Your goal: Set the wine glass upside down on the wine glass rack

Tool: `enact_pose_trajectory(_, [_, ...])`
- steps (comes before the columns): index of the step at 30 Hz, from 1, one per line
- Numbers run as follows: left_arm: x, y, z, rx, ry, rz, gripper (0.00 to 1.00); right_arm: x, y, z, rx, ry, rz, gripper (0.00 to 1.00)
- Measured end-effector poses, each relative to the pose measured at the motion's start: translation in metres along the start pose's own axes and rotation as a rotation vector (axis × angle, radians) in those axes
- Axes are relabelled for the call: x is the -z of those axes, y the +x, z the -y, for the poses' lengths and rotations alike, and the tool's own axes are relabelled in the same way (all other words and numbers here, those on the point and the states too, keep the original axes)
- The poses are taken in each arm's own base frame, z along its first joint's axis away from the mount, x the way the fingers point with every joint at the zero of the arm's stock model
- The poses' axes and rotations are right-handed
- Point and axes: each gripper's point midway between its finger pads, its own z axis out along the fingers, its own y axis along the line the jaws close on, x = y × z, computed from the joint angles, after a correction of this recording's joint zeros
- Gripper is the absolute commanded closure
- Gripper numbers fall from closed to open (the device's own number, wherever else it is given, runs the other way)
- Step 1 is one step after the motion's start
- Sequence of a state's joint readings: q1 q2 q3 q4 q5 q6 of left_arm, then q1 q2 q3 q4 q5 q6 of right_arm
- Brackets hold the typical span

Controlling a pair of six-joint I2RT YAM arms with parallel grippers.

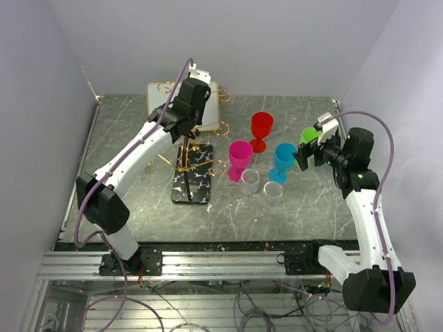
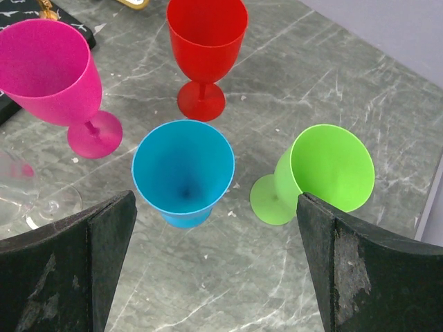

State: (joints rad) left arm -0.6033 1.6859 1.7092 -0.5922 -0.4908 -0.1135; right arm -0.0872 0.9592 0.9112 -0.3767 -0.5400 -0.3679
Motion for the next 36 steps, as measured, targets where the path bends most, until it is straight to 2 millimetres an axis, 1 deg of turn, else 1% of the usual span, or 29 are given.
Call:
enact_pose_trajectory(4, [0.007, -0.003, 0.005, 0.007, 0.054, 0.004, 0.43, -0.006, -0.003, 0.001, 0.007, -0.008, -0.028, 0.01])
enact_pose_trajectory(7, [0.017, -0.009, 0.006, 0.021, 0.09, 0.022, 0.35, -0.009, -0.005, 0.001, 0.013, -0.011, -0.052, 0.03])
enact_pose_trajectory(10, [0.022, -0.013, 0.007, 0.026, 0.112, 0.033, 0.28, -0.012, -0.007, 0.003, 0.03, -0.009, -0.068, 0.1])
enact_pose_trajectory(14, [0.031, -0.018, 0.008, 0.027, 0.149, 0.047, 0.15, -0.018, -0.003, -0.004, 0.047, -0.027, -0.114, 0.18])
enact_pose_trajectory(16, [0.039, -0.023, 0.007, 0.027, 0.169, 0.062, 0.08, -0.022, -0.001, -0.007, 0.058, -0.037, -0.143, 0.21])
enact_pose_trajectory(19, [0.054, -0.033, 0.001, 0.023, 0.198, 0.101, 0.01, -0.03, 0.001, -0.011, 0.074, -0.042, -0.19, 0.28])
enact_pose_trajectory(22, [0.074, -0.044, -0.007, 0.013, 0.224, 0.15, 0.0, -0.037, 0.007, -0.011, 0.082, -0.036, -0.24, 0.35])
enact_pose_trajectory(25, [0.092, -0.053, -0.015, -0.008, 0.239, 0.198, 0.0, -0.044, 0.015, -0.008, 0.085, -0.017, -0.304, 0.39])
enact_pose_trajectory(28, [0.105, -0.057, -0.023, -0.035, 0.239, 0.233, 0.0, -0.051, 0.023, -0.003, 0.079, 0.002, -0.357, 0.44])
enact_pose_trajectory(32, [0.11, -0.055, -0.034, -0.058, 0.225, 0.247, 0.0, -0.06, 0.033, 0.001, 0.068, 0.01, -0.42, 0.52])
enact_pose_trajectory(36, [0.106, -0.051, -0.045, -0.068, 0.202, 0.239, 0.0, -0.068, 0.042, 0.003, 0.059, 0.004, -0.471, 0.6])
